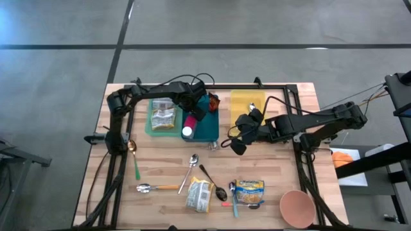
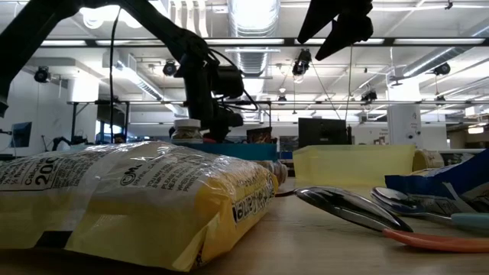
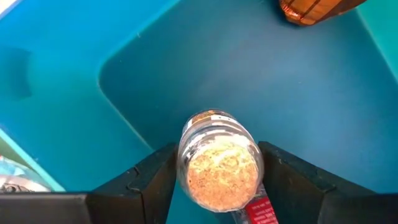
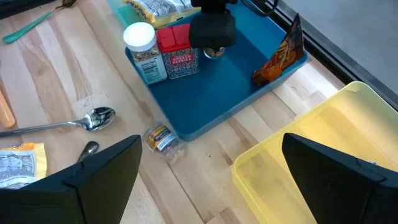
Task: Pick & Place Food Item
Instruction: Put the right brown seasoning bottle into the blue bin
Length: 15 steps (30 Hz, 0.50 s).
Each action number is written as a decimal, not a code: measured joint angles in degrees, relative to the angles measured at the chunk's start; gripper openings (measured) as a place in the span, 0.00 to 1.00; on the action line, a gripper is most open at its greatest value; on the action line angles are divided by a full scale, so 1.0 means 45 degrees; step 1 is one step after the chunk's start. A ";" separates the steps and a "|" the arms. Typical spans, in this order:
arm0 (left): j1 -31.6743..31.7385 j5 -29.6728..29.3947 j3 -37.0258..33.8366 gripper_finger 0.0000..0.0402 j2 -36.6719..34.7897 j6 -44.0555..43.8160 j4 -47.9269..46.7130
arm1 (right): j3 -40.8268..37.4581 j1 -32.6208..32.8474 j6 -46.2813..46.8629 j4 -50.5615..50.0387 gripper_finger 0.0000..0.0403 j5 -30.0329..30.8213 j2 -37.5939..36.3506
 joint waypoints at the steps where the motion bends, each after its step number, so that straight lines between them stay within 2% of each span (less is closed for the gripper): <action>1: 0.0000 0.0020 0.0008 0.57 -0.0025 -0.0058 -0.0031 | -0.0001 0.0000 -0.0003 0.0000 0.95 0.0000 0.0000; 11: 0.0016 0.0014 0.0473 0.57 -0.0046 -0.0156 -0.0597 | -0.0002 0.0019 -0.0073 -0.0005 0.95 -0.0129 0.0000; 15: 0.0073 -0.0018 0.0873 0.57 -0.0046 -0.0146 -0.1310 | -0.0007 0.0031 -0.0703 -0.0007 0.95 -0.0830 0.0000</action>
